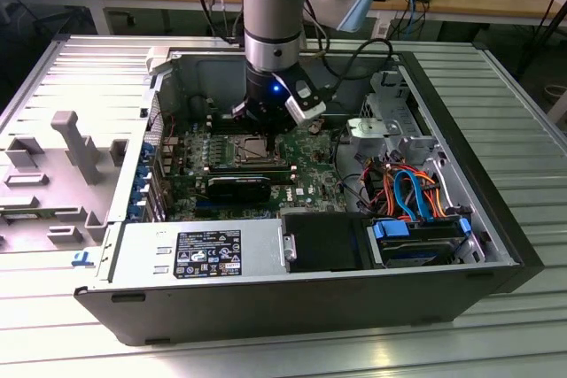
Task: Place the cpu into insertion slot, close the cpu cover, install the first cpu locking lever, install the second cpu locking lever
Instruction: 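Install the first cpu locking lever, then install the second cpu locking lever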
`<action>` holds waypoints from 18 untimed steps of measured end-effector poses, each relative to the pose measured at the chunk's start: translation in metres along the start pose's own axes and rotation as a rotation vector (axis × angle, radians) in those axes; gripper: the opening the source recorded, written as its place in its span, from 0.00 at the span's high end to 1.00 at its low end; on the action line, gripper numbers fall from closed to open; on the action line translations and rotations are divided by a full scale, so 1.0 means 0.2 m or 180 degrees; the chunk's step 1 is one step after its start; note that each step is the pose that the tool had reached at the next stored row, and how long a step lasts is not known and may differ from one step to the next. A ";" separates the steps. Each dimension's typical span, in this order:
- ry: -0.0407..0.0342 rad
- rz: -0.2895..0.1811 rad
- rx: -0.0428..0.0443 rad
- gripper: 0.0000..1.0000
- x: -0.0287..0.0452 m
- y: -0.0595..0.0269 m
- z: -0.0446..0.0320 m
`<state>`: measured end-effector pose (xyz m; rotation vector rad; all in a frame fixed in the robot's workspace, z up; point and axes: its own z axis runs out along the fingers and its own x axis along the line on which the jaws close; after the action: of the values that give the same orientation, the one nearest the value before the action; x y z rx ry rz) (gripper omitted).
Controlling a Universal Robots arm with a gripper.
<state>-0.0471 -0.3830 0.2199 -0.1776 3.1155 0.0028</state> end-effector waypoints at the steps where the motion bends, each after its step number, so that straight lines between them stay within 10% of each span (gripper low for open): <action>1: 0.0000 0.0000 -0.0001 0.89 0.000 0.000 -0.020; 18: -0.0001 0.0000 -0.0005 0.89 -0.001 0.000 -0.063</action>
<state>-0.0471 -0.3830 0.2326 -0.1776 3.1154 0.0054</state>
